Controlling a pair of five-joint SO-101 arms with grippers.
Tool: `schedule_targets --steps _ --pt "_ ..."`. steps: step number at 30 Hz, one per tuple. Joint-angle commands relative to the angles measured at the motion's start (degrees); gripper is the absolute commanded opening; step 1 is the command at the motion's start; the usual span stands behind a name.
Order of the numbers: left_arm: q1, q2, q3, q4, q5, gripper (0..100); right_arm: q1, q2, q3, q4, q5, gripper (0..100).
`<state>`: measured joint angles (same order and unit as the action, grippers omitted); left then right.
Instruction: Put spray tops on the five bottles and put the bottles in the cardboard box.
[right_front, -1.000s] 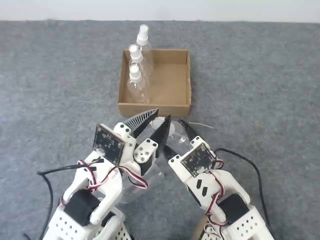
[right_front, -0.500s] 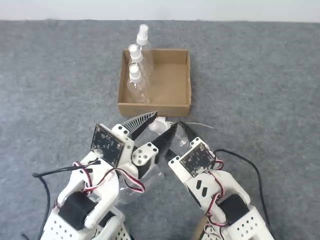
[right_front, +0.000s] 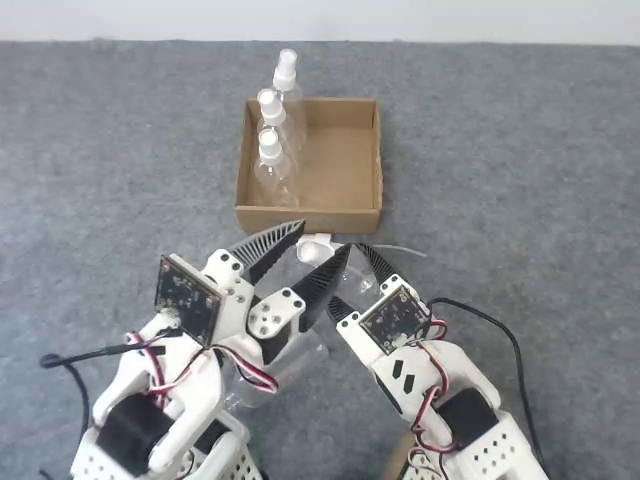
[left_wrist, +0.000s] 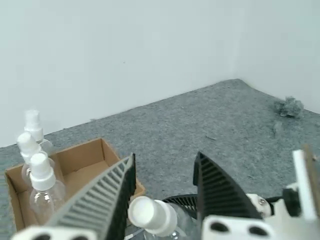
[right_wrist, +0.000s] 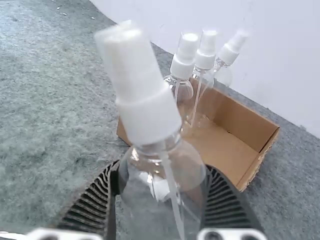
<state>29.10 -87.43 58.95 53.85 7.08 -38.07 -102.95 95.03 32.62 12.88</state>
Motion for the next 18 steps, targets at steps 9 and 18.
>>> schedule_targets --steps 9,18 --pt "-9.9 -3.8 -1.6 -0.1 4.5 17 1.2 -1.0 1.4 -0.2 0.9 7.6" --pt "-14.7 -17.6 6.8 -0.5 5.4 17 1.2 -1.0 0.9 -0.4 0.6 7.6"
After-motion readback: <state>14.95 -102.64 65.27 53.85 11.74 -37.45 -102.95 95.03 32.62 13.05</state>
